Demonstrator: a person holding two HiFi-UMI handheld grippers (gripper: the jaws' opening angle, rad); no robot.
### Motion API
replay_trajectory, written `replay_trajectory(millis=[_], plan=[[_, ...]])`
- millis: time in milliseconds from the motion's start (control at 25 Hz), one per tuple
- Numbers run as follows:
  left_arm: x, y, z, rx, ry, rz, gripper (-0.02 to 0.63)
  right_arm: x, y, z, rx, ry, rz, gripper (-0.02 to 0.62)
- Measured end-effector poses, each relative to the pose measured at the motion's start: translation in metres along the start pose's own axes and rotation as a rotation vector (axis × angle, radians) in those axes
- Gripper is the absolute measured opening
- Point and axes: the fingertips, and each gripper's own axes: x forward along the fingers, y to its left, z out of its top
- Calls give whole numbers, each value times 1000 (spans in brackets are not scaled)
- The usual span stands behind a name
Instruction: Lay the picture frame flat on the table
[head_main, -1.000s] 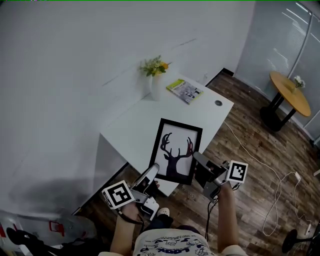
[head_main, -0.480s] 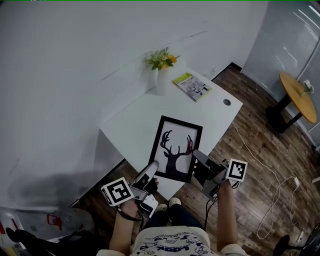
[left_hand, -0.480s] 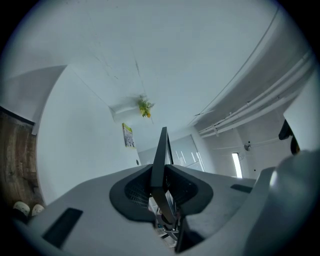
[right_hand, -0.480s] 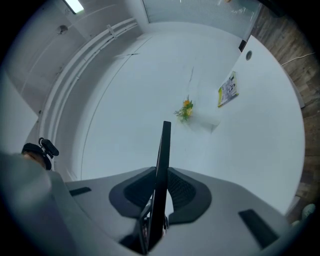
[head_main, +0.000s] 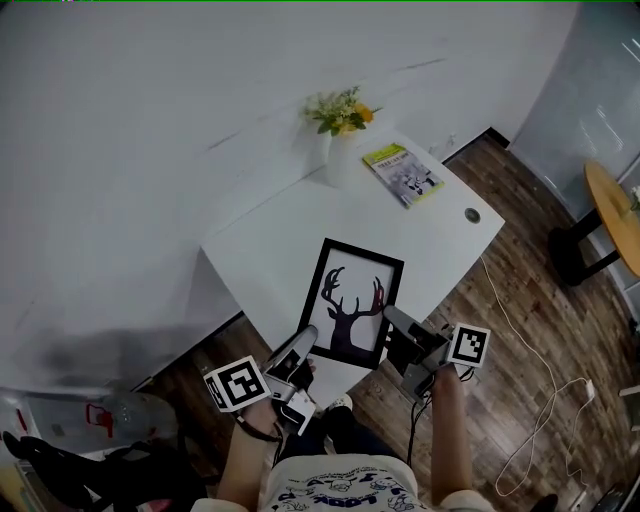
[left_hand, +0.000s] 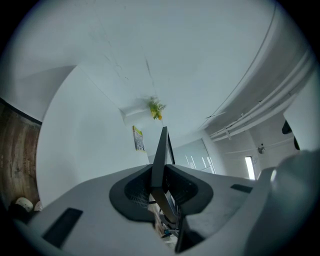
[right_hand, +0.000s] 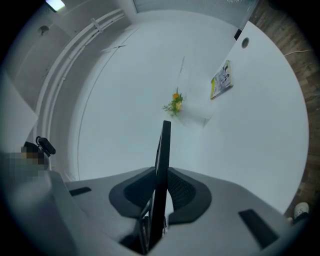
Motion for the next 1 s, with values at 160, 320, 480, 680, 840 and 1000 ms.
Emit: replay_trajectory(millis=[160,320,480,680,840,1000], plan=[[15,23,3,62,11,55,89,6,-27,7,-1,28,-43,83],[30,46,2,46,25,89,89,9,-59,10,19,48,-99,83],[41,67,2,59,50,134,89,13,-89,10,23,83,-155,83],[54,94,1,82,89,173,89,17,-125,7,38,108,-216,83],[61,120,1,75,104,206,89,20,-154,1,64,123,-301,83],[67,143,-5,74,117,227,89,20,-176,-7,69,143,-365,83]])
